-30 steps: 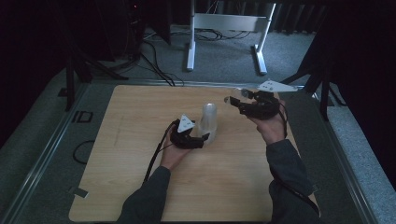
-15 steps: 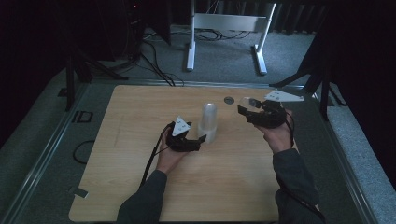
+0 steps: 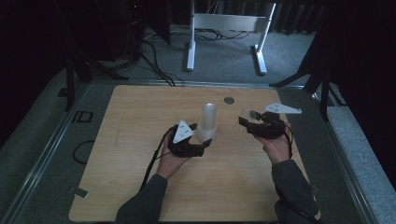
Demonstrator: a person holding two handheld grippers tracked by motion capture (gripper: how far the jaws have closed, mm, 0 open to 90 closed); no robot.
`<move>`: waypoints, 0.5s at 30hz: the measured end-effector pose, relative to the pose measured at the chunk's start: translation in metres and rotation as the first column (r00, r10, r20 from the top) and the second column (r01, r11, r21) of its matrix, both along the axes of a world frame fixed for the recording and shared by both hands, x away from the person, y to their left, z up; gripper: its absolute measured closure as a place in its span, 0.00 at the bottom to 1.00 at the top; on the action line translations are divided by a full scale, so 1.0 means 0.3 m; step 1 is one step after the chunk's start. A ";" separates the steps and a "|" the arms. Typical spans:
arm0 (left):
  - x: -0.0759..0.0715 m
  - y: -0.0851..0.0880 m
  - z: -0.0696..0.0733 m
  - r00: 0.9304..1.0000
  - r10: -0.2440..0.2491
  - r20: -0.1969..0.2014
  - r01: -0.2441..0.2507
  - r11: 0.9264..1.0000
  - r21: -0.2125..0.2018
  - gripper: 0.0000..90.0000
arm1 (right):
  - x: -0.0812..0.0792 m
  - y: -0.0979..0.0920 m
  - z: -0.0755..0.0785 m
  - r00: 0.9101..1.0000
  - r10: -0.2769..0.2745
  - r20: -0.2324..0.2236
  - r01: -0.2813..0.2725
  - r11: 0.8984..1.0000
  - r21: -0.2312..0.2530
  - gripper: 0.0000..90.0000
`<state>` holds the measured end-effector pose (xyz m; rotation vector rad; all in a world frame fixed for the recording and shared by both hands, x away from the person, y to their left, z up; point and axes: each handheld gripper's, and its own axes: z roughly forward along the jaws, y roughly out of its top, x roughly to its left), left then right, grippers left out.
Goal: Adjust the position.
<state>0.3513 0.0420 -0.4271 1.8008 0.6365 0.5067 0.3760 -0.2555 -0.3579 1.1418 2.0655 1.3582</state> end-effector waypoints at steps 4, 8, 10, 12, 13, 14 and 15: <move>-0.011 -0.023 0.015 1.000 -0.028 0.008 0.028 1.000 0.001 0.25 | -0.018 0.001 -0.042 0.999 -0.012 -0.030 0.013 1.000 0.022 0.45; -0.016 -0.052 0.022 0.998 -0.054 0.016 0.054 0.998 0.010 0.25 | -0.029 -0.008 -0.066 0.999 -0.022 -0.049 0.025 0.998 0.058 0.45; -0.015 -0.060 0.023 0.998 -0.061 0.016 0.061 0.998 0.014 0.25 | -0.034 -0.013 -0.075 0.998 -0.021 -0.057 0.025 0.997 0.073 0.45; -0.012 -0.071 0.020 0.998 -0.066 0.012 0.066 0.998 0.016 0.25 | -0.037 -0.017 -0.083 0.998 -0.024 -0.065 0.030 0.996 0.086 0.45; -0.011 -0.075 0.019 0.998 -0.068 0.012 0.068 0.998 0.019 0.25 | -0.038 -0.018 -0.086 0.997 -0.025 -0.068 0.032 0.995 0.094 0.45; -0.010 -0.079 0.017 0.997 -0.071 0.011 0.070 0.997 0.022 0.25 | -0.039 -0.020 -0.090 0.997 -0.028 -0.071 0.035 0.995 0.098 0.45; -0.010 -0.084 0.015 0.997 -0.072 0.009 0.072 0.997 0.025 0.25 | -0.040 -0.021 -0.094 0.997 -0.032 -0.074 0.039 0.994 0.100 0.45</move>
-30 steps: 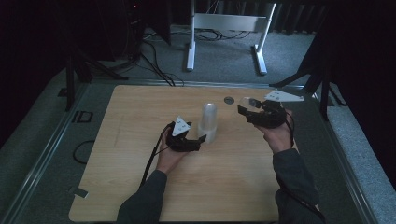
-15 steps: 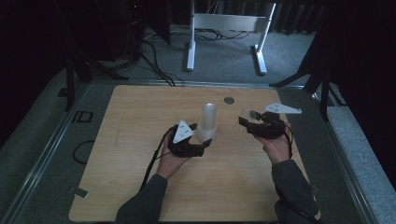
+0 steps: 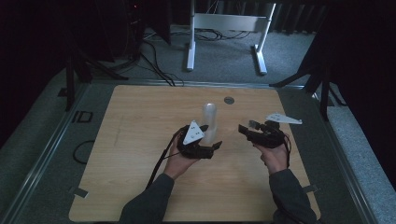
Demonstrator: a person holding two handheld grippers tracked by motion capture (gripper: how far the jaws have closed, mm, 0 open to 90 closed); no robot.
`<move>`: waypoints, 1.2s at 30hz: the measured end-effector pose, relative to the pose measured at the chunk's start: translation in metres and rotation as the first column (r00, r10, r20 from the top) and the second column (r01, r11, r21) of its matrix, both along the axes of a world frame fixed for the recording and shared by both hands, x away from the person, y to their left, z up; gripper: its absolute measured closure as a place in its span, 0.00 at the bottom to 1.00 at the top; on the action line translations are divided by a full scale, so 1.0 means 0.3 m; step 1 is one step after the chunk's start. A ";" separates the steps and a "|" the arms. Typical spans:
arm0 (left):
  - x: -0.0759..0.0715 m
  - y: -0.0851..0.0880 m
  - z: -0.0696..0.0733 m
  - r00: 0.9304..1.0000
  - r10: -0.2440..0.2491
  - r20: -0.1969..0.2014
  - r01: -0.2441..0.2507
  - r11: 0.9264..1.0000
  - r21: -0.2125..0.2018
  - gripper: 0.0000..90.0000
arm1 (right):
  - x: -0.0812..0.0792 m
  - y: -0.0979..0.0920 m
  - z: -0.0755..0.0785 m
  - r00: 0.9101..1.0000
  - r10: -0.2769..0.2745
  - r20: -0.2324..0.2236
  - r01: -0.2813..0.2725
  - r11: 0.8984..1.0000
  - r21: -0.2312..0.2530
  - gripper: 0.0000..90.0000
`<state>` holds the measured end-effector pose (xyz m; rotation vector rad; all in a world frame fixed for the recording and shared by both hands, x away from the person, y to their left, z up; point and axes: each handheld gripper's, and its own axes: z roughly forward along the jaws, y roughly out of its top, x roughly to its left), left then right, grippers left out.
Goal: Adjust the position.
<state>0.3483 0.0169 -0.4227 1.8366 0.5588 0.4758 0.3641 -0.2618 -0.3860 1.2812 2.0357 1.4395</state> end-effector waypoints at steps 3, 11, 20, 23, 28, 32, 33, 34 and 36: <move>0.001 -0.010 -0.003 1.000 -0.004 0.000 0.004 1.000 0.002 0.25 | -0.002 -0.002 -0.008 1.000 -0.008 -0.006 0.008 1.000 0.010 0.45; 0.009 -0.032 -0.014 1.000 -0.007 -0.002 0.007 1.000 0.009 0.25 | -0.019 0.000 -0.038 0.999 -0.026 -0.022 0.027 0.998 0.057 0.45; 0.015 -0.056 -0.024 1.000 -0.018 -0.009 0.018 1.000 0.011 0.25 | -0.036 0.005 -0.062 0.999 -0.032 -0.042 0.038 0.990 0.139 0.45; 0.015 -0.068 -0.028 1.000 -0.024 -0.009 0.024 1.000 0.010 0.25 | -0.039 0.009 -0.071 0.998 -0.032 -0.047 0.040 0.985 0.166 0.45; 0.019 -0.085 -0.035 0.999 -0.031 -0.013 0.032 0.999 0.012 0.25 | -0.040 0.009 -0.079 0.998 -0.014 -0.068 0.028 0.977 0.210 0.45; 0.021 -0.101 -0.043 0.999 -0.037 -0.016 0.037 0.999 0.012 0.25 | -0.042 0.007 -0.081 0.997 -0.004 -0.076 0.022 0.972 0.234 0.46; 0.022 -0.105 -0.045 0.999 -0.039 -0.019 0.039 0.999 0.011 0.25 | -0.043 0.007 -0.083 0.997 0.002 -0.081 0.018 0.969 0.246 0.46; 0.023 -0.109 -0.047 0.999 -0.039 -0.020 0.039 0.999 0.007 0.25 | -0.043 0.007 -0.084 0.996 0.007 -0.084 0.015 0.966 0.257 0.45; 0.023 -0.115 -0.048 0.999 -0.044 -0.021 0.044 0.999 0.000 0.25 | -0.044 0.008 -0.087 0.996 0.007 -0.086 0.016 0.965 0.262 0.45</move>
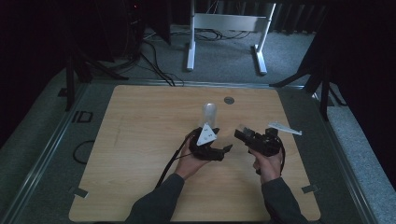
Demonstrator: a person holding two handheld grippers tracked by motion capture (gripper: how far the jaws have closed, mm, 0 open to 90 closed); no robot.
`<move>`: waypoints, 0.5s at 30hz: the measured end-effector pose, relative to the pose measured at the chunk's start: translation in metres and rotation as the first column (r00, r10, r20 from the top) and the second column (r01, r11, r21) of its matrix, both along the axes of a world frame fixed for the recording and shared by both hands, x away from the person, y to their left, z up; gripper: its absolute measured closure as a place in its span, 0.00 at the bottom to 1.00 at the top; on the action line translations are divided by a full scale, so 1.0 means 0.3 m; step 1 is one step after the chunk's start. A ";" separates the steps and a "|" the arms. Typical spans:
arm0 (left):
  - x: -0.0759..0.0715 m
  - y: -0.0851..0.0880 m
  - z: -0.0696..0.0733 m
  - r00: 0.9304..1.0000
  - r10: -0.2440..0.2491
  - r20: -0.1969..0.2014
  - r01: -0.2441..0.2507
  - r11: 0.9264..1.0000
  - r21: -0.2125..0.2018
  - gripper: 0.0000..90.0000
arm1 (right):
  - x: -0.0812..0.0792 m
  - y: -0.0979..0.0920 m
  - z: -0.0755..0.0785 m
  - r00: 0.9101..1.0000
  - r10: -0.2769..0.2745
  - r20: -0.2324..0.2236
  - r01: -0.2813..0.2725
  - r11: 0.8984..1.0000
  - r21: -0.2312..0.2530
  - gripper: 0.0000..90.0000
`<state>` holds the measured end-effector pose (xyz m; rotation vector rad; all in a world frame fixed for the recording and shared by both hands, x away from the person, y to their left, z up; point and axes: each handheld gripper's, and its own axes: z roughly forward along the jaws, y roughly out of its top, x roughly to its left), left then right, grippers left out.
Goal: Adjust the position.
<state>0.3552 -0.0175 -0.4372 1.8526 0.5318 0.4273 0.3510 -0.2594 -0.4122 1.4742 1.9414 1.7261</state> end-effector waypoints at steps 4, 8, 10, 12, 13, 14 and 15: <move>0.000 -0.011 -0.003 1.000 -0.013 0.001 0.013 1.000 -0.011 0.25 | 0.005 0.001 -0.009 1.000 0.011 -0.021 -0.010 0.999 0.048 0.46; 0.000 -0.014 -0.004 1.000 -0.020 0.003 0.020 1.000 -0.020 0.24 | 0.013 -0.007 -0.016 0.999 0.020 -0.046 -0.015 0.994 0.105 0.46; 0.001 -0.015 -0.005 1.000 -0.022 0.001 0.022 0.999 -0.023 0.24 | 0.015 -0.011 -0.017 0.999 0.017 -0.051 -0.010 0.992 0.123 0.46; 0.001 -0.016 -0.006 1.000 -0.023 -0.003 0.023 0.999 -0.030 0.23 | 0.017 -0.014 -0.017 0.998 0.013 -0.056 -0.006 0.991 0.131 0.46; 0.002 -0.017 -0.007 1.000 -0.024 -0.004 0.024 0.999 -0.032 0.23 | 0.018 -0.015 -0.018 0.998 0.014 -0.058 -0.006 0.990 0.138 0.46; 0.003 -0.019 -0.010 1.000 -0.029 -0.009 0.028 0.999 -0.037 0.23 | 0.018 -0.015 -0.018 0.998 0.016 -0.059 -0.007 0.990 0.141 0.46; 0.003 -0.021 -0.012 0.999 -0.030 -0.011 0.030 0.999 -0.035 0.23 | 0.019 -0.015 -0.019 0.998 0.015 -0.060 -0.006 0.990 0.144 0.46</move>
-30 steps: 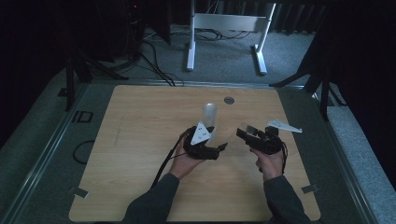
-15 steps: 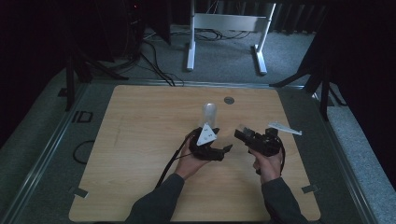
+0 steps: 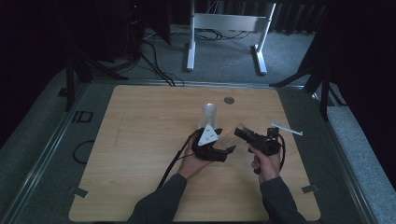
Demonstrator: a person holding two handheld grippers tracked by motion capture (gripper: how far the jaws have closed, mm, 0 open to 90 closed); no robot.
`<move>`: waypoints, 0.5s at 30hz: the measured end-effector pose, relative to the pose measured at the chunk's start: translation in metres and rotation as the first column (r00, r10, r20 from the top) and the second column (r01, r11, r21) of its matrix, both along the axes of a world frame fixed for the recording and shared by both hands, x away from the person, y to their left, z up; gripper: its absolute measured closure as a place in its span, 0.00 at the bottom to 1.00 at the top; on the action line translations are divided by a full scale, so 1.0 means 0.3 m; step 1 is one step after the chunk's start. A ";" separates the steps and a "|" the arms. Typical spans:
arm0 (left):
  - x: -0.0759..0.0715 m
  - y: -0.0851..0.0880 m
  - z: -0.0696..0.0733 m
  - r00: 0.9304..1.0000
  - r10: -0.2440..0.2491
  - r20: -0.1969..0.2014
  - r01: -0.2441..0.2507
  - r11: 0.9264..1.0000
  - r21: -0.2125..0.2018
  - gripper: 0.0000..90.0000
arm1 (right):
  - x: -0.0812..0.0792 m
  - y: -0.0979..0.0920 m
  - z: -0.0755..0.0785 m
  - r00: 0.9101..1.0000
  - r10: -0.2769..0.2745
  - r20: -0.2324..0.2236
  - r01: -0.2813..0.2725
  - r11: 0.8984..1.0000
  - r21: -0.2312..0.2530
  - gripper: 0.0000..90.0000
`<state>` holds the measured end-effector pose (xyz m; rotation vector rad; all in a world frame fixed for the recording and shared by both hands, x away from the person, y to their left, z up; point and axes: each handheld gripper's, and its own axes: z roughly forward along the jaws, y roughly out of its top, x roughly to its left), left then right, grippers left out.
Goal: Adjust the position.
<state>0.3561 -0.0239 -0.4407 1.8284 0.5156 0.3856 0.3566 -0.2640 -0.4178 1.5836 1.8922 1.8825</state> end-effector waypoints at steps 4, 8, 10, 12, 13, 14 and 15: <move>-0.001 -0.012 -0.008 1.000 -0.007 -0.001 0.007 1.000 0.007 0.23 | 0.002 0.001 -0.003 1.000 -0.002 -0.007 0.002 1.000 0.011 0.46; -0.002 -0.022 -0.014 1.000 -0.008 -0.003 0.008 1.000 0.009 0.23 | 0.005 0.003 -0.005 1.000 0.003 -0.015 -0.002 1.000 0.025 0.46; -0.001 -0.025 -0.016 1.000 -0.008 -0.004 0.008 1.000 0.012 0.23 | 0.007 0.003 -0.004 1.000 0.007 -0.018 -0.006 0.999 0.033 0.46; 0.000 -0.028 -0.019 1.000 -0.010 -0.008 0.010 1.000 0.014 0.23 | 0.007 0.003 -0.004 1.000 0.009 -0.020 -0.008 0.999 0.037 0.46; 0.001 -0.030 -0.021 1.000 -0.010 -0.009 0.010 1.000 0.018 0.23 | 0.008 0.004 -0.004 1.000 0.011 -0.020 -0.010 0.999 0.037 0.46; 0.001 -0.032 -0.023 1.000 -0.011 -0.011 0.011 1.000 0.018 0.23 | 0.008 0.006 -0.004 1.000 0.013 -0.020 -0.012 0.999 0.037 0.46; 0.002 -0.034 -0.025 1.000 -0.011 -0.011 0.011 1.000 0.023 0.23 | 0.008 0.007 -0.004 1.000 0.015 -0.019 -0.014 0.999 0.037 0.46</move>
